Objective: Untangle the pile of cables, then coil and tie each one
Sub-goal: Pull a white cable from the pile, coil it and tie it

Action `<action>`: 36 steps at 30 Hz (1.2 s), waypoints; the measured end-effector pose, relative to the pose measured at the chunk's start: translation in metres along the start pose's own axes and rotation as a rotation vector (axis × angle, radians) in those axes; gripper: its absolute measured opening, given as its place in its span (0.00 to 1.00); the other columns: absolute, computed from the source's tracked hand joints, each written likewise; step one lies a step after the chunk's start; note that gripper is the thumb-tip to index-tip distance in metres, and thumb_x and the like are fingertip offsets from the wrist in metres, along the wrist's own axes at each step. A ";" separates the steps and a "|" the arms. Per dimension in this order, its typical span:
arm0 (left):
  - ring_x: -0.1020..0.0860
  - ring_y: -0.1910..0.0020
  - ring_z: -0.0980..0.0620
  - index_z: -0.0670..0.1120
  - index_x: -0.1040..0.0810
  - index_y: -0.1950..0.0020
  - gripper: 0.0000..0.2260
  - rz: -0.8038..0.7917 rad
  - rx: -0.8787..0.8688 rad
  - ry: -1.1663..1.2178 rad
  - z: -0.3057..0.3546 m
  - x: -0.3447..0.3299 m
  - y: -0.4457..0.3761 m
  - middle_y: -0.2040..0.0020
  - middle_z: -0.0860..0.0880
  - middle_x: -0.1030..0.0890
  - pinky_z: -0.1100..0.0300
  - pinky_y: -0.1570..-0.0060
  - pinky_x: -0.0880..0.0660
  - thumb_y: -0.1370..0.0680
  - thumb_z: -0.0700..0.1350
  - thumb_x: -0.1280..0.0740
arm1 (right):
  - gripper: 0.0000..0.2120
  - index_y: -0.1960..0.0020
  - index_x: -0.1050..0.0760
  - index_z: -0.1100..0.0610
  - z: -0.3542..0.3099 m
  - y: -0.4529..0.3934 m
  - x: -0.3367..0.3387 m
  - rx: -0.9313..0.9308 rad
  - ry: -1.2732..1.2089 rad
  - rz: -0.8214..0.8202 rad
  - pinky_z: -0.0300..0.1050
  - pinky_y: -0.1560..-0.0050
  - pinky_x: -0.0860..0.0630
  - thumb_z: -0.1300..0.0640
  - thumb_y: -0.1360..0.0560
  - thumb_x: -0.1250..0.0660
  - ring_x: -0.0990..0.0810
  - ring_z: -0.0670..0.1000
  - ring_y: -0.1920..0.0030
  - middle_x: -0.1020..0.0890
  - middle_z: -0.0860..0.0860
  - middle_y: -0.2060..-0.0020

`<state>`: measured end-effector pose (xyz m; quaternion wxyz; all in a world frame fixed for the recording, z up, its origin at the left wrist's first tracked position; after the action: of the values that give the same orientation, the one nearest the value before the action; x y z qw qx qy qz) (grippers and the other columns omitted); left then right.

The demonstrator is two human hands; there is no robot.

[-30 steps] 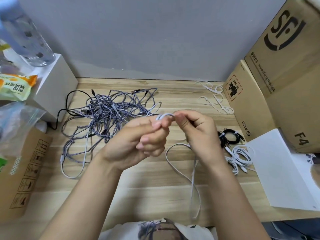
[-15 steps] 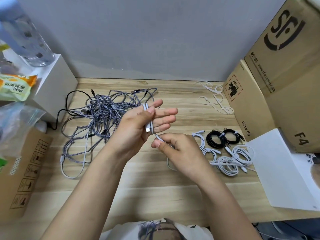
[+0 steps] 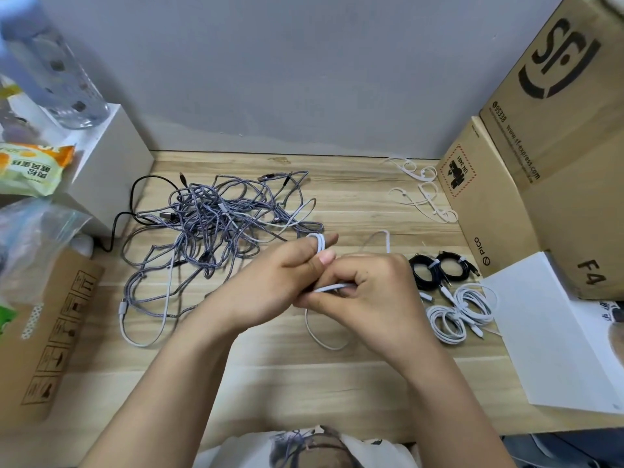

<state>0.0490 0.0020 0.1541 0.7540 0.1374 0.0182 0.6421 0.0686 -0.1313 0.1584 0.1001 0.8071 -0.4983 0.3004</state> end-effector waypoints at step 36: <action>0.22 0.62 0.53 0.46 0.30 0.34 0.14 0.143 -0.085 0.287 -0.010 -0.008 -0.013 0.65 0.52 0.20 0.66 0.59 0.26 0.20 0.42 0.44 | 0.14 0.72 0.28 0.49 0.001 0.004 0.005 -0.118 0.039 -0.091 0.48 0.66 0.33 0.42 0.33 0.36 0.26 0.45 0.69 0.29 0.46 0.77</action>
<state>0.0583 -0.0060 0.1404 0.7012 0.0131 0.0889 0.7072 0.0670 -0.1370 0.1600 0.1706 0.8157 -0.4759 0.2812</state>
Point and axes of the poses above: each hand's wrist, its own y-axis away from the middle knuckle, its own x-axis out of the back of the hand, z = x × y, the point moved 1 cm from there along -y, towards the middle knuckle
